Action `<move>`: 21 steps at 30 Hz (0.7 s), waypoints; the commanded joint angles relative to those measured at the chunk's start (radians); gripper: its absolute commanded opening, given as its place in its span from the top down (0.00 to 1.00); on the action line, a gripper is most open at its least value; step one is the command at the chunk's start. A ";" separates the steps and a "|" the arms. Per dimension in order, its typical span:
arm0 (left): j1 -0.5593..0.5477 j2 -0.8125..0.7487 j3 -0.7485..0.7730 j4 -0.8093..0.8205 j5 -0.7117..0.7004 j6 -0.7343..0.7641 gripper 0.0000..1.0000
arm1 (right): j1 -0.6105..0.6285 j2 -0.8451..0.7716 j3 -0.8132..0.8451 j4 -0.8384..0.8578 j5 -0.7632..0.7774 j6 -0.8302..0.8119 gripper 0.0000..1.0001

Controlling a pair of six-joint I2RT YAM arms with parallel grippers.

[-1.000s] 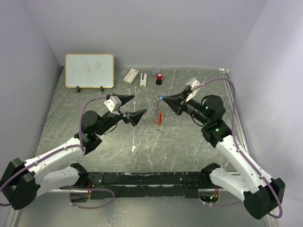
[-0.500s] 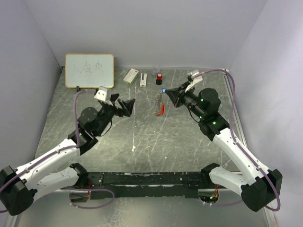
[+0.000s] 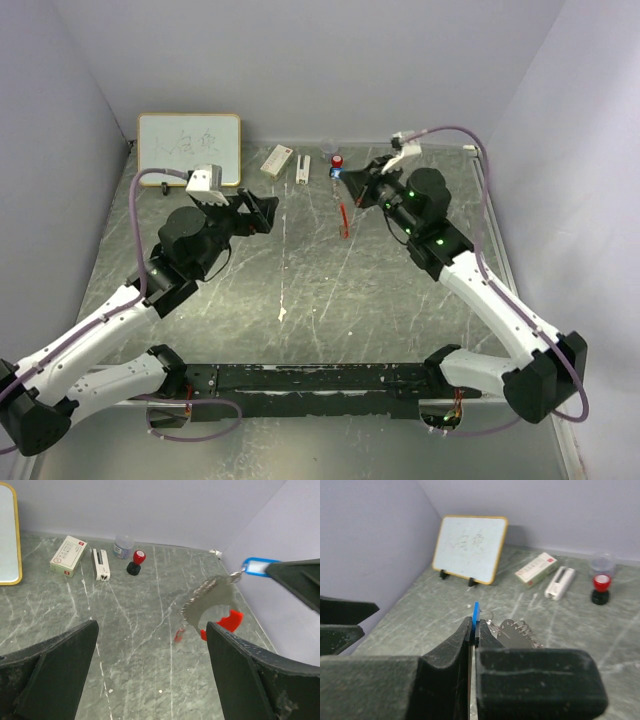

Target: Put the keys on the keyring

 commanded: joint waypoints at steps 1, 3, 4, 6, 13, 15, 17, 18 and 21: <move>0.005 -0.011 0.116 -0.174 -0.016 -0.043 0.00 | 0.100 0.084 0.081 0.071 -0.001 -0.003 1.00; 0.005 -0.046 0.113 -0.191 -0.023 -0.049 0.00 | 0.134 0.138 0.108 0.095 -0.020 -0.005 1.00; 0.003 -0.066 0.103 -0.191 -0.024 -0.048 0.01 | 0.147 0.167 0.123 0.106 -0.028 -0.003 1.00; 0.004 -0.110 0.086 -0.177 -0.024 -0.037 0.00 | 0.160 0.222 0.135 0.158 -0.042 0.016 1.00; 0.004 -0.182 0.103 -0.305 -0.021 -0.044 0.00 | 0.144 0.320 0.113 0.205 0.033 0.039 1.00; 0.003 -0.202 0.088 -0.306 -0.013 -0.044 0.01 | 0.126 0.333 0.077 0.213 0.017 0.045 1.00; 0.004 -0.222 0.070 -0.300 0.000 -0.044 0.00 | 0.112 0.334 0.022 0.220 0.010 0.049 1.00; 0.004 -0.229 0.061 -0.297 0.006 -0.043 0.00 | 0.103 0.329 -0.009 0.227 0.008 0.050 1.00; 0.004 -0.243 0.031 -0.271 0.020 -0.034 0.00 | 0.079 0.311 -0.121 0.242 0.012 0.050 1.00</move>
